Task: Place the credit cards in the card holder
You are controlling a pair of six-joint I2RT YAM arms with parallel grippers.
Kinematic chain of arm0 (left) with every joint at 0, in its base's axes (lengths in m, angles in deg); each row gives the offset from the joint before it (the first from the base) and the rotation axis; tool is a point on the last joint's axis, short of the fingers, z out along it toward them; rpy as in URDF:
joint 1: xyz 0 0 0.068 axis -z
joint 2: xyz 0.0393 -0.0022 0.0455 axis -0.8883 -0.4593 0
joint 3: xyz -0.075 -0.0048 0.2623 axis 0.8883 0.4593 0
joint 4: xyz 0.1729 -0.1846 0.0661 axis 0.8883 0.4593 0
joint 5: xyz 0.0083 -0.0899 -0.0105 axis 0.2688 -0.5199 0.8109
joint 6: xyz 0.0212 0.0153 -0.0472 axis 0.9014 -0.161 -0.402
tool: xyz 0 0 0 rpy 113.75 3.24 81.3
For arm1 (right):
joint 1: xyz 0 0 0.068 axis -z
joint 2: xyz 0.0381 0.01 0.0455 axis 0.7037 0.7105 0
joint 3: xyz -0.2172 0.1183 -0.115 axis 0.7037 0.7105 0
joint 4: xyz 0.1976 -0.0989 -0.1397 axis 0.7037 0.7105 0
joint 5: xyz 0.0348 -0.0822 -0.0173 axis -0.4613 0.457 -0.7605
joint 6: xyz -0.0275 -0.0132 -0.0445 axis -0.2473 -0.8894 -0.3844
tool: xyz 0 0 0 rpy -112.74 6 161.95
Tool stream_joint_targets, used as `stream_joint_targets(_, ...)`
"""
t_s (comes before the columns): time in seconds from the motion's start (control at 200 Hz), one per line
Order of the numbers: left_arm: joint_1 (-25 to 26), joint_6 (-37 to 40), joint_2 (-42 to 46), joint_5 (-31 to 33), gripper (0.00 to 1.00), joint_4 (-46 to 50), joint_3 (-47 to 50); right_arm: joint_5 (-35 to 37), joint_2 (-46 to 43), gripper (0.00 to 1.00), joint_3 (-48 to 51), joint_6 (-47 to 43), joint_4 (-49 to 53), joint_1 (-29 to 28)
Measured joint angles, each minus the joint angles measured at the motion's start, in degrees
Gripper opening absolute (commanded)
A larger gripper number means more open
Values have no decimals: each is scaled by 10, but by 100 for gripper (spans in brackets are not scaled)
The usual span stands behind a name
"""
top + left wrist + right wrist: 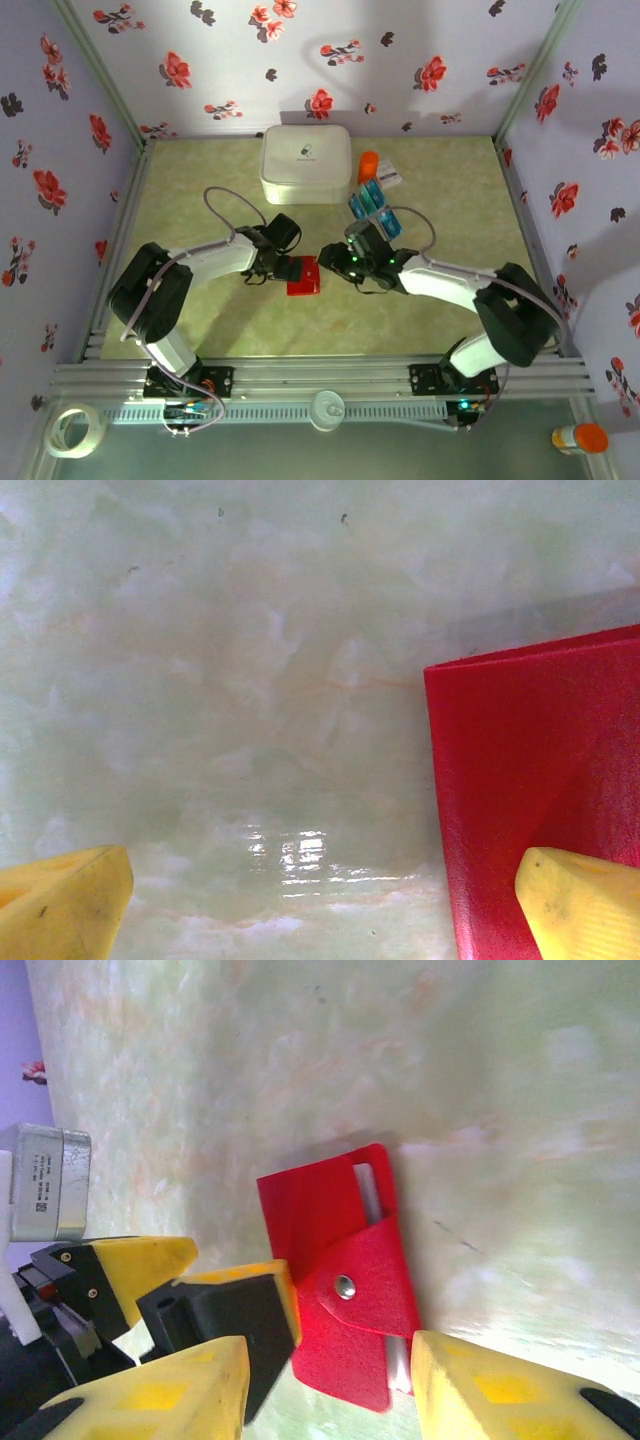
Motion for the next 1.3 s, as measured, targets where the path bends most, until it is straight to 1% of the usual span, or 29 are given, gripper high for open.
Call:
stream_joint_targets(0.12,0,0,2,0,100,1,0,26,-64,51,31,-1,38,12)
stream_joint_targets(0.24,1,2,10,1,100,14,-3,53,-129,54,39,-12,86,25)
stream_joint_targets(0.41,1,7,53,12,100,42,-28,86,-214,64,39,-42,142,46)
stream_joint_targets(0.485,-1,8,86,22,100,43,-39,100,-245,71,37,-60,175,54)
stream_joint_targets(0.555,-6,10,122,33,100,43,-47,115,-268,82,29,-77,210,62)
stream_joint_targets(0.58,-8,11,135,37,100,43,-49,120,-273,83,25,-86,220,65)
stream_joint_targets(0.6,-10,11,146,40,100,43,-50,125,-279,88,20,-89,230,67)
stream_joint_targets(0.63,-13,13,161,45,100,42,-51,134,-287,90,13,-97,243,70)
stream_joint_targets(0.66,-17,14,178,50,100,41,-51,143,-295,97,6,-107,257,73)
stream_joint_targets(0.695,-23,15,198,56,100,40,-50,154,-302,99,-4,-118,271,77)
stream_joint_targets(0.845,-48,25,288,83,100,8,-37,221,-313,99,-60,-167,334,98)
stream_joint_targets(1.02,-59,69,386,136,100,-74,34,346,-314,99,-98,-219,362,144)
stream_joint_targets(1.095,-71,102,408,160,100,-114,70,391,-311,99,-95,-251,352,184)
stream_joint_targets(1.15,-85,126,418,172,100,-144,97,409,-306,99,-88,-270,333,220)
stream_joint_targets(1.235,-125,162,427,187,100,-192,138,423,-286,99,-69,-289,293,287)
stream_joint_targets(1.305,-165,187,428,195,100,-227,165,427,-265,99,-46,-301,257,331)
